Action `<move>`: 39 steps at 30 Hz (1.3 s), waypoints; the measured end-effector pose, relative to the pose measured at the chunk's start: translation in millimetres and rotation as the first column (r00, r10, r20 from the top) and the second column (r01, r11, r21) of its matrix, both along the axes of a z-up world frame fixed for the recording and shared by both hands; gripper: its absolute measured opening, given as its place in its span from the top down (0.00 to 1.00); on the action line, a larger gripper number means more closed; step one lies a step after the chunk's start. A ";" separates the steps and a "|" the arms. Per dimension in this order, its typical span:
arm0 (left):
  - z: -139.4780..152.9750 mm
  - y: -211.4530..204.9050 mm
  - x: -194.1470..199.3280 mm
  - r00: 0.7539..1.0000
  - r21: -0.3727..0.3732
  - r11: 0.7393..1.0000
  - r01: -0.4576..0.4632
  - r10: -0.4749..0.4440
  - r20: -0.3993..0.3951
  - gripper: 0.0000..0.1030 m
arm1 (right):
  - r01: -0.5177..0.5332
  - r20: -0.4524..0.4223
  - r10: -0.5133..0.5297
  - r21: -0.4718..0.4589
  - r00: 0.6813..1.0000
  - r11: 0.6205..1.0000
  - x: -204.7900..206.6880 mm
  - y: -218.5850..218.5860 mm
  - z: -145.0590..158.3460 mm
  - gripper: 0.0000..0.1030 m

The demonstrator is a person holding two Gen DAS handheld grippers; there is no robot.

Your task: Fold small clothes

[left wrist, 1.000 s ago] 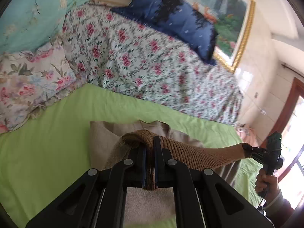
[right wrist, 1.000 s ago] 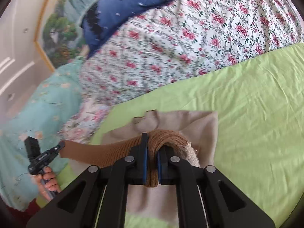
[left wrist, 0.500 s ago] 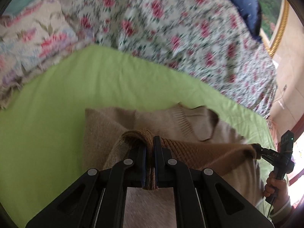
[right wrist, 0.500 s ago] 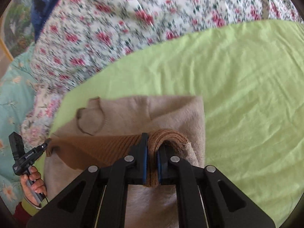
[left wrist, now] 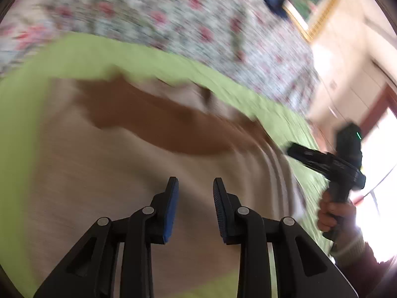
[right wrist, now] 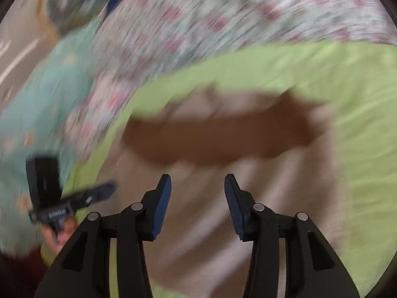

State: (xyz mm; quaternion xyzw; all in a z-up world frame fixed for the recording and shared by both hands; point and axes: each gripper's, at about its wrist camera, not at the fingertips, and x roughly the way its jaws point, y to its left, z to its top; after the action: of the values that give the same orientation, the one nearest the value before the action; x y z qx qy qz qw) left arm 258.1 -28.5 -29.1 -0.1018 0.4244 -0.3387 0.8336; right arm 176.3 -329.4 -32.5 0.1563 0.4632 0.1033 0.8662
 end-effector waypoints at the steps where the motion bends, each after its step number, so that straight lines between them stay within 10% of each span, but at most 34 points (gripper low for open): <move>1: -3.4 -10.9 -2.2 0.999 0.010 0.999 0.036 -0.036 -0.003 0.71 | -0.054 -0.037 0.054 -0.017 0.998 0.998 9.1 9.6 -9.3 0.55; 7: -28.4 -13.7 44.3 1.000 0.157 0.988 0.002 -0.001 -0.009 0.83 | 0.069 -0.080 -0.077 -0.094 0.994 0.993 61.9 -27.6 -29.3 0.62; 10: -30.9 8.9 83.4 0.997 0.163 0.984 -0.067 0.071 -0.015 0.98 | 0.207 -0.051 -0.217 -0.157 0.975 0.966 81.3 -60.9 -30.2 0.66; 18: -33.1 76.1 134.8 0.954 0.133 0.946 -0.297 0.301 -0.007 0.99 | 0.388 0.048 -0.385 -0.109 0.921 0.915 51.9 -82.5 -10.0 0.71; 27: -19.6 111.2 68.6 0.925 0.132 0.916 -0.380 0.380 0.024 0.96 | 0.413 0.066 -0.411 -0.019 0.909 0.910 -48.4 -54.9 10.9 0.60; 39: -28.4 93.8 -86.8 0.950 0.019 0.953 -0.301 0.302 -0.076 0.61 | 0.390 0.030 -0.390 0.021 0.920 0.921 -129.2 -8.6 4.1 0.59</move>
State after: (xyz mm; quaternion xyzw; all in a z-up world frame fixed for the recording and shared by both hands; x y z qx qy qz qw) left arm 171.3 65.3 -57.5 -0.1755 0.4374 -0.2017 0.8586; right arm 47.1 -338.0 -28.4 0.2498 0.4075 -0.0654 0.8760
